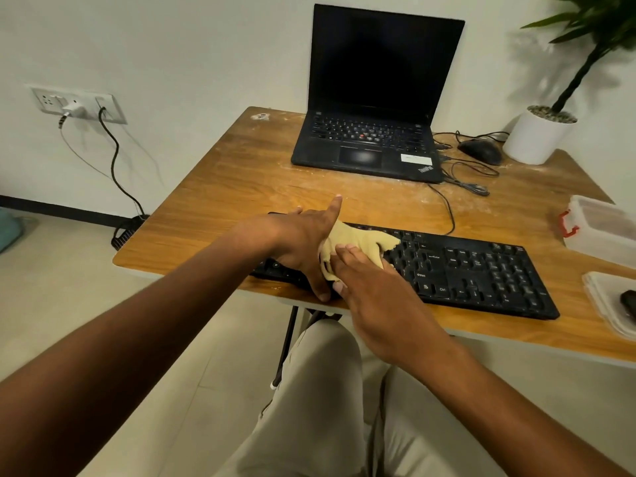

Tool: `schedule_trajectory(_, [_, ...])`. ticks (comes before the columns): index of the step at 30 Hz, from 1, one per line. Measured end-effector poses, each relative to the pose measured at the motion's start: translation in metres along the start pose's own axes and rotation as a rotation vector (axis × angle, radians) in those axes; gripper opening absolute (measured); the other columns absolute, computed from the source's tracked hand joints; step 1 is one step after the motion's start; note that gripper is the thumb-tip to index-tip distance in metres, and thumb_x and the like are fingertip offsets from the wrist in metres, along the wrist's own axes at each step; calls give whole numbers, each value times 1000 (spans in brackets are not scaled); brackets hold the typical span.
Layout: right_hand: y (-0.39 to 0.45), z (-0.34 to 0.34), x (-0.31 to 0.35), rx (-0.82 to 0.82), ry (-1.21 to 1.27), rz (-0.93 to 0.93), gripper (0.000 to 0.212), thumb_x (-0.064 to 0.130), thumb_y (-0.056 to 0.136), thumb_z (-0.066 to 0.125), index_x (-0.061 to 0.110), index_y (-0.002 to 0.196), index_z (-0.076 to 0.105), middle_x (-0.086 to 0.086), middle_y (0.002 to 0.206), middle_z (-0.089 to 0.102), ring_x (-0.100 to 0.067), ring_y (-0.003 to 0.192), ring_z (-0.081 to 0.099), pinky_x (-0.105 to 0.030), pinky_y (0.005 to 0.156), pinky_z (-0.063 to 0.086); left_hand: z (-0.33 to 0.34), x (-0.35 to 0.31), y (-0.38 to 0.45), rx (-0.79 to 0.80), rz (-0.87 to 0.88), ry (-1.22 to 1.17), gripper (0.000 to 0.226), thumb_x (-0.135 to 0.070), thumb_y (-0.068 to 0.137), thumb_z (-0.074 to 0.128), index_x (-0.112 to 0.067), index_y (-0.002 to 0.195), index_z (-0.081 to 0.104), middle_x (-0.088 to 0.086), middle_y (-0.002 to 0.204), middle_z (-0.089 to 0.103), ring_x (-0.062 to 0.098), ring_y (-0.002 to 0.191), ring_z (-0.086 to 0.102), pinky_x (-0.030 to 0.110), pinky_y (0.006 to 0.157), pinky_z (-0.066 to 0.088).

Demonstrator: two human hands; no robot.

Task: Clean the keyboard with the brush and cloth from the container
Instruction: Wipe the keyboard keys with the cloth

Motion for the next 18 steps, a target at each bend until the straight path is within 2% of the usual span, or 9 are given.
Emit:
schedule_trajectory(2, [-9,-4,0,-1,37,-3,51,33,112,30,26,162,24,10,169,18,0,154,5,-28,125,0,1,1,1,-1,17,15,167,-55,58,96,-24,153,-38,6,173,13,25,160,3,47,129,-3])
schedule_trajectory(5, [-21,-17,-9,-55,215,52,48,38,111,31,30,158,35,16,163,32,12,144,17,-22,123,16,-1,3,1,7,28,10,166,-56,58,95,-26,155,-36,5,172,16,25,159,5,47,129,-6])
schedule_trajectory(7, [-29,-34,-24,-173,364,112,45,39,110,36,32,152,46,14,152,50,9,136,38,-22,115,34,-1,2,-1,11,41,4,162,-56,60,94,-27,156,-34,4,173,10,26,159,0,46,127,-10])
schedule_trajectory(9, [-37,-54,-44,-309,484,166,43,40,107,39,34,147,53,16,126,68,6,115,59,-24,99,50,0,2,-3,13,51,-9,158,-58,62,92,-26,159,-29,3,174,3,26,159,-5,44,125,-14])
schedule_trajectory(12, [-46,-76,-77,-468,547,242,37,44,105,37,39,136,58,28,79,62,11,76,61,-14,67,44,6,-2,0,-10,81,8,153,-67,61,89,-25,163,-16,0,174,-2,20,159,-7,46,126,-16])
schedule_trajectory(14, [-43,-78,-94,-502,527,286,30,42,108,37,40,117,66,14,66,61,0,59,55,-24,58,39,10,-8,3,-23,102,23,151,-72,60,86,-24,165,-11,-1,174,-4,18,159,-9,49,126,-16])
schedule_trajectory(15, [-38,-75,-97,-482,502,292,33,40,109,38,35,118,69,9,71,65,-1,61,55,-24,59,39,10,-12,5,-27,110,26,149,-73,61,85,-23,165,-10,-1,174,-4,17,159,-9,49,126,-16])
schedule_trajectory(16, [-32,-68,-97,-424,454,295,36,37,109,39,29,128,68,4,90,73,-4,76,61,-19,67,43,11,-16,7,-29,116,30,148,-74,62,84,-22,165,-9,-1,174,-4,17,159,-9,49,127,-15])
schedule_trajectory(18, [-21,-51,-90,-275,250,280,41,33,109,43,24,148,55,3,141,62,-9,126,55,-16,101,38,12,-24,10,-31,127,50,146,-77,63,81,-22,165,-9,-1,174,-6,18,159,-11,48,127,-14])
Point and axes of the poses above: each hand's wrist, its own y-axis towards the middle knuckle, its own z-axis out of the palm, x = y × z, the point moved 7 cm from there along y, towards the middle knuckle
